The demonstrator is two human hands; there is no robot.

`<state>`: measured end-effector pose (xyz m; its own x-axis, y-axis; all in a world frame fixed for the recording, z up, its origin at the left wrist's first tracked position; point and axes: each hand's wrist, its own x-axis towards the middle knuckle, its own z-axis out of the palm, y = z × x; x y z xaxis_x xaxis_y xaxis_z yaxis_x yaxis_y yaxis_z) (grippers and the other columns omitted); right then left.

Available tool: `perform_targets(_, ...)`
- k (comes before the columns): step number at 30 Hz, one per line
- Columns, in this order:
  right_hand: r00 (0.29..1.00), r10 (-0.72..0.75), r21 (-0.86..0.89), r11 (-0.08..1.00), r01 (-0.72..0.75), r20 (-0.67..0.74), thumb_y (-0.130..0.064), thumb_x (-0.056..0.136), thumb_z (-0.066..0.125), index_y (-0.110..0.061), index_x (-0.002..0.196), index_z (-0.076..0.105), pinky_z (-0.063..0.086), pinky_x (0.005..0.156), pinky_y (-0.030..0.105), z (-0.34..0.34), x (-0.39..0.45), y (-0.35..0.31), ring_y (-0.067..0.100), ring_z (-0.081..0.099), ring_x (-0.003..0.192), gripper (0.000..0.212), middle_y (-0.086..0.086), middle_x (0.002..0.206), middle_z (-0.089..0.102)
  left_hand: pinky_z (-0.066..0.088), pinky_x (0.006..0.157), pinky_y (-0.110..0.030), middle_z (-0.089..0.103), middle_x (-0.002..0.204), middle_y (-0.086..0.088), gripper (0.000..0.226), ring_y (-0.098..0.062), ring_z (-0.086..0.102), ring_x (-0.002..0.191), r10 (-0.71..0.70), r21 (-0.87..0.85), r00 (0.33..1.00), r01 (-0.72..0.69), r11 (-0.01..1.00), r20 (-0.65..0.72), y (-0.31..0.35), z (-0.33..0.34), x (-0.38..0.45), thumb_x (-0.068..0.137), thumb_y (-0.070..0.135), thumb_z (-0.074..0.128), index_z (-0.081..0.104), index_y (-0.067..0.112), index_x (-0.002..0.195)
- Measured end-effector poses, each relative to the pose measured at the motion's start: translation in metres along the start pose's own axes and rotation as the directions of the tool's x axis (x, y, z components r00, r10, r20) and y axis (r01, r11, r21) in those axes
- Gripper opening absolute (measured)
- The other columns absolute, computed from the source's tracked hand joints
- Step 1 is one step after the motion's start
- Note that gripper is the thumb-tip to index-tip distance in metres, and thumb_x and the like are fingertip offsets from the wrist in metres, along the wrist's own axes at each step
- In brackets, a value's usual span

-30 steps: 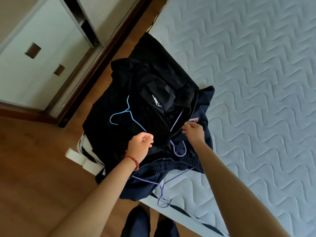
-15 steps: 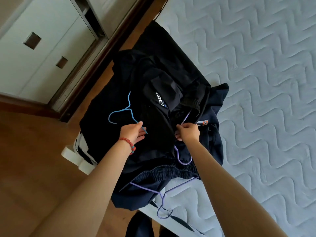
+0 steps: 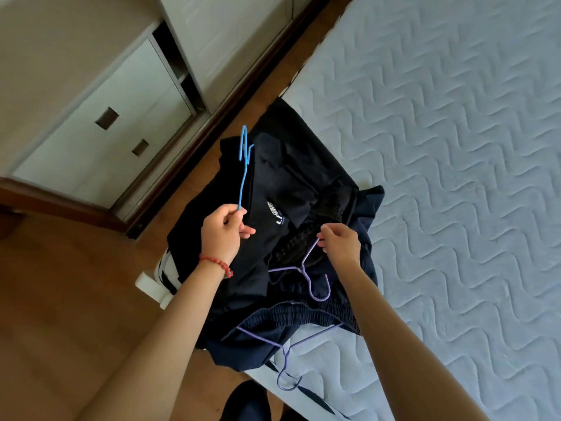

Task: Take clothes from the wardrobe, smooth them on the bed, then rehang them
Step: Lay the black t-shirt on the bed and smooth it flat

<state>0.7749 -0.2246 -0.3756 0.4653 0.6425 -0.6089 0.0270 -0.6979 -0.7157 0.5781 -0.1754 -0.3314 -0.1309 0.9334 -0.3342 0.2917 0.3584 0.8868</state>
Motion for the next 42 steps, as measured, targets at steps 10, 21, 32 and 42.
perform_targets(10,0.873,-0.488,-0.065,0.87,0.488,0.018,-0.025,0.09,0.053,-0.018,0.121,0.055,0.041,0.082,0.024,-0.004,-0.078,-0.152,0.013,0.057,0.097,0.032,0.001,0.114,0.062,0.043,0.052,-0.004,0.054,0.054,0.004,0.025,0.003,0.055,0.048,0.367,0.223,0.93,-0.363,0.905,0.023,0.114,-0.088,-0.04,0.091,0.006,0.045,0.064,0.02,0.083)
perform_targets(21,0.429,-0.903,-0.398,0.383,0.834,0.031,-0.022,0.094,0.049,-0.012,0.121,0.056,0.036,0.101,0.042,-0.024,-0.186,-0.242,0.029,0.053,0.109,0.03,0.01,0.115,0.059,0.049,0.06,-0.027,0.062,0.05,0.014,0.031,-0.01,0.055,0.053,0.634,0.206,0.773,-0.624,0.753,0.026,0.215,-0.218,-0.099,0.086,-0.002,0.05,0.067,0.018,0.071)
perform_targets(32,0.179,-0.951,-0.465,0.28,0.84,-0.25,-0.006,0.09,0.051,0.001,0.094,0.065,0.043,0.077,0.036,0.001,-0.34,-0.263,0.034,0.058,0.083,0.017,0.018,0.09,0.061,0.039,0.074,0.004,0.064,0.078,0.012,0.017,0.012,0.058,0.075,0.832,0.161,0.554,-0.824,0.543,0.034,0.235,-0.355,-0.133,0.086,0.007,0.057,0.069,0.02,0.088)
perform_targets(42,0.096,-0.846,-0.526,0.411,0.744,-0.525,-0.007,0.091,0.048,-0.002,0.094,0.065,0.041,0.086,0.04,-0.06,-0.474,-0.225,0.033,0.055,0.085,0.018,0.013,0.094,0.061,0.041,0.057,-0.02,0.058,0.064,0.001,0.02,-0.008,0.052,0.059,0.833,0.207,0.519,-0.851,0.482,0.191,0.248,-0.372,-0.183,0.09,0.024,0.053,0.063,0.009,0.083)
